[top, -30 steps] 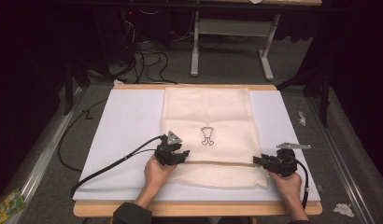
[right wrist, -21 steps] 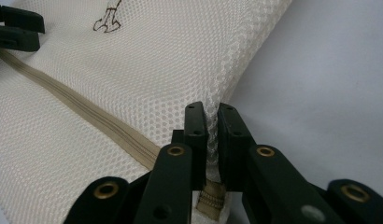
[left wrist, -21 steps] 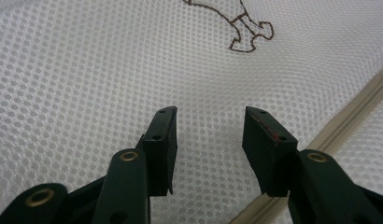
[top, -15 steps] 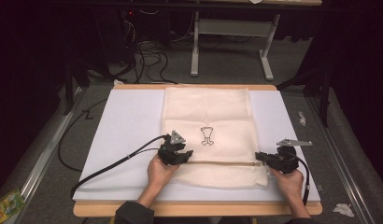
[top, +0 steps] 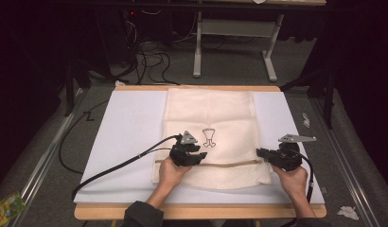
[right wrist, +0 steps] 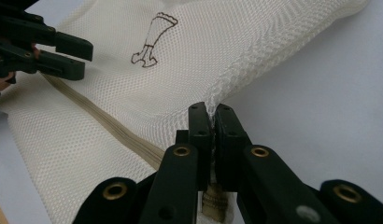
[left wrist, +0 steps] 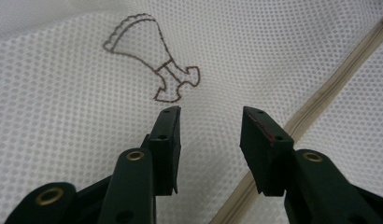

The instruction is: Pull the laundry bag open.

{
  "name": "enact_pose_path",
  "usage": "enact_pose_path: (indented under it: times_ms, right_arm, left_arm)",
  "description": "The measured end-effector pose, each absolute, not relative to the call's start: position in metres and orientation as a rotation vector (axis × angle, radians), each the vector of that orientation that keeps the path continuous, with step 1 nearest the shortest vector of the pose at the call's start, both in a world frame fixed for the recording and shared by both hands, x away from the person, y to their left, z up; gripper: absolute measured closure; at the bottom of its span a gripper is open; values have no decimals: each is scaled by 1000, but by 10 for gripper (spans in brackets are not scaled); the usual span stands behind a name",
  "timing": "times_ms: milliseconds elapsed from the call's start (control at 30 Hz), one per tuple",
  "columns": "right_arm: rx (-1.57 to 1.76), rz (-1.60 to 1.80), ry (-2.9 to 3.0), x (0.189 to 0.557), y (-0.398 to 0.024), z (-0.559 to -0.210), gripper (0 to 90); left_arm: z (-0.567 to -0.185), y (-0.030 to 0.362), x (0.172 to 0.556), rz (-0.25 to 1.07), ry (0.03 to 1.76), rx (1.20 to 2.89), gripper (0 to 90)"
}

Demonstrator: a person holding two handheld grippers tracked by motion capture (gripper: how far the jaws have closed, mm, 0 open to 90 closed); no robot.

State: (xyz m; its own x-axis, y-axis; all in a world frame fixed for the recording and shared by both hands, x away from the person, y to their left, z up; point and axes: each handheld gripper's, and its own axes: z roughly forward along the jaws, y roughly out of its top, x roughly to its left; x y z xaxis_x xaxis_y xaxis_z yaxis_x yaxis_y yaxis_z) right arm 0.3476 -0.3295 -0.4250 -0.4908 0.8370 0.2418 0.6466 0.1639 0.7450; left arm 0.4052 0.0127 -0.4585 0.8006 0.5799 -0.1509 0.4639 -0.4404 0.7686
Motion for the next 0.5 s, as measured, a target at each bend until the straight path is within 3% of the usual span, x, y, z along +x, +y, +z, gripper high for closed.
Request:
enact_pose_path:
  times_ms: [233,500]
  right_arm:
    - [1434,1223,2231,349,-325,-423,883]
    - [1426,1221,2233,349,-324,-422,883]
  left_arm:
    - [-447,-3,400,121,717,2074,591]
    - [-441,-26,391,153,635,2095,611]
